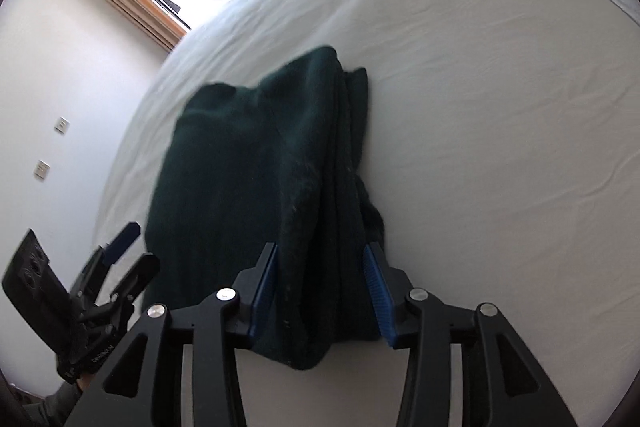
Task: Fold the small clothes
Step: 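Fold the sweater over once more and open both tools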
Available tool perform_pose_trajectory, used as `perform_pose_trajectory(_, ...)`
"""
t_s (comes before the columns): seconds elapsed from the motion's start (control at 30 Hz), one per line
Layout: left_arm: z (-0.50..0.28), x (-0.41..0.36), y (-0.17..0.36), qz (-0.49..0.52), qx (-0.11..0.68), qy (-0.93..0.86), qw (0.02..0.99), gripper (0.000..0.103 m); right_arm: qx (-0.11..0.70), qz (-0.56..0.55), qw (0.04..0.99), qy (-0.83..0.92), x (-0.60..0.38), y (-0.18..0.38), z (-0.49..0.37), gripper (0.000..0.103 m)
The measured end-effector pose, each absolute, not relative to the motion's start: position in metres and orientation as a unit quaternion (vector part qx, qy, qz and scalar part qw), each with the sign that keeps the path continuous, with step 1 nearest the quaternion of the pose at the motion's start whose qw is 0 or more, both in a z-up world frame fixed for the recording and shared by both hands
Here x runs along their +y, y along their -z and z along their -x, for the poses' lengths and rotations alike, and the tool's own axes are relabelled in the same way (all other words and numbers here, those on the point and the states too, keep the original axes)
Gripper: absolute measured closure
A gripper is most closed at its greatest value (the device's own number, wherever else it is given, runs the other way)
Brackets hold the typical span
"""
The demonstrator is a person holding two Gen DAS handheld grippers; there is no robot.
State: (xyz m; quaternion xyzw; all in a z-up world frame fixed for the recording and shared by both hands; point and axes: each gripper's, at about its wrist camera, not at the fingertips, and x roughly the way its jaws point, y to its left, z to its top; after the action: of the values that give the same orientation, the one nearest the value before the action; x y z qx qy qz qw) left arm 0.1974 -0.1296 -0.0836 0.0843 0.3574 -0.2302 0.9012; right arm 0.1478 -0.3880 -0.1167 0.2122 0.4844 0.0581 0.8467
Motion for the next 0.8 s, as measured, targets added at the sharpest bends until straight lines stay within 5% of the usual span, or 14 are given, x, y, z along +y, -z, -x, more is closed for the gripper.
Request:
perform_pose_trajectory(0.03, -0.197, -0.129, 0.089, -0.092, 0.359, 0.227, 0.901, 0.026, 0.486, -0.218, 0.844, -0.062, -0.389, 0.121, -0.147, 0.079)
perform_pose_trajectory(0.1, -0.198, -0.127, 0.095, -0.098, 0.357, 0.226, 0.901, 0.026, 0.479, -0.223, 0.847, -0.064, -0.392, 0.122, -0.145, 0.086)
perform_pose_trajectory(0.3, -0.189, -0.139, 0.107, -0.110, 0.360, 0.221, 0.900, 0.026, 0.464, -0.218, 0.857, -0.060, -0.397, 0.118, -0.137, 0.091)
perform_pose_trajectory(0.5, -0.189, -0.152, 0.114, -0.129, 0.362, 0.212, 0.898, 0.025, 0.450, -0.255, 0.854, -0.049, -0.415, 0.137, -0.135, 0.091)
perform_pose_trajectory(0.6, -0.193, -0.152, 0.121, -0.135, 0.384, 0.207, 0.890, 0.013, 0.441, -0.271, 0.853, -0.067, -0.420, 0.149, -0.132, 0.091)
perform_pose_trajectory(0.8, -0.199, -0.126, 0.096, -0.090, 0.363, 0.200, 0.906, 0.013, 0.418, -0.225, 0.880, -0.017, -0.413, 0.103, -0.118, 0.070)
